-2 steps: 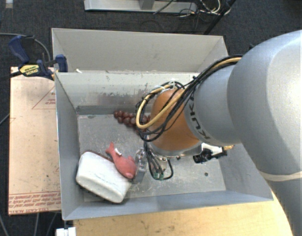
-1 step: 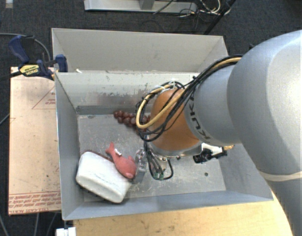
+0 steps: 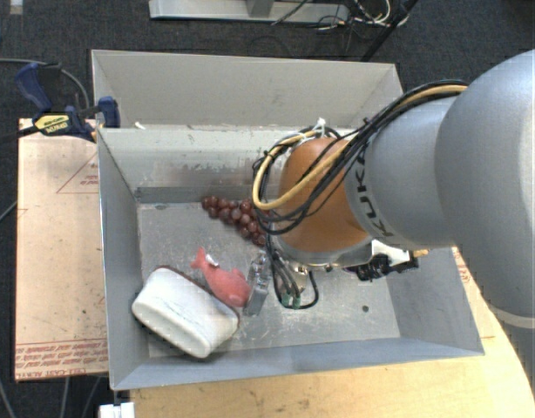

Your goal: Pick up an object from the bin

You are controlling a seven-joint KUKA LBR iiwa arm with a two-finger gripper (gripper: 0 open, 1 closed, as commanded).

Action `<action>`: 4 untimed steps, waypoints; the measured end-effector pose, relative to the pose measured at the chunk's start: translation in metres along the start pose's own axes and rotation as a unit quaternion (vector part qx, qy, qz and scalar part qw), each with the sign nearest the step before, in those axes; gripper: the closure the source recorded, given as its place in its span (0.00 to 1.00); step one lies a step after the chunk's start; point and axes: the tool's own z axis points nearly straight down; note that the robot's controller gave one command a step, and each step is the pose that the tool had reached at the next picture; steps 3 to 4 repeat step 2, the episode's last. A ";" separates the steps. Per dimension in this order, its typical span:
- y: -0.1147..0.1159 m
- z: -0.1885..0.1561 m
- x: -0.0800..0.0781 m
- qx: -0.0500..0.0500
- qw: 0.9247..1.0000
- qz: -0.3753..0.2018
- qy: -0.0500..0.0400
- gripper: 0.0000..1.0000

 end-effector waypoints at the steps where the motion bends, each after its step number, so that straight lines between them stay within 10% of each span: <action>1: 0.013 -0.047 -0.039 -0.002 1.000 -0.004 -0.004 1.00; 2: 0.019 -0.143 -0.002 -0.001 1.000 -0.020 -0.001 1.00; 4: 0.019 -0.143 -0.002 -0.001 1.000 -0.020 -0.001 1.00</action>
Offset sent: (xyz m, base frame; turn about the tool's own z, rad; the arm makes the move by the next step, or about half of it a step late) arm 0.0081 0.0168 0.1427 -0.0378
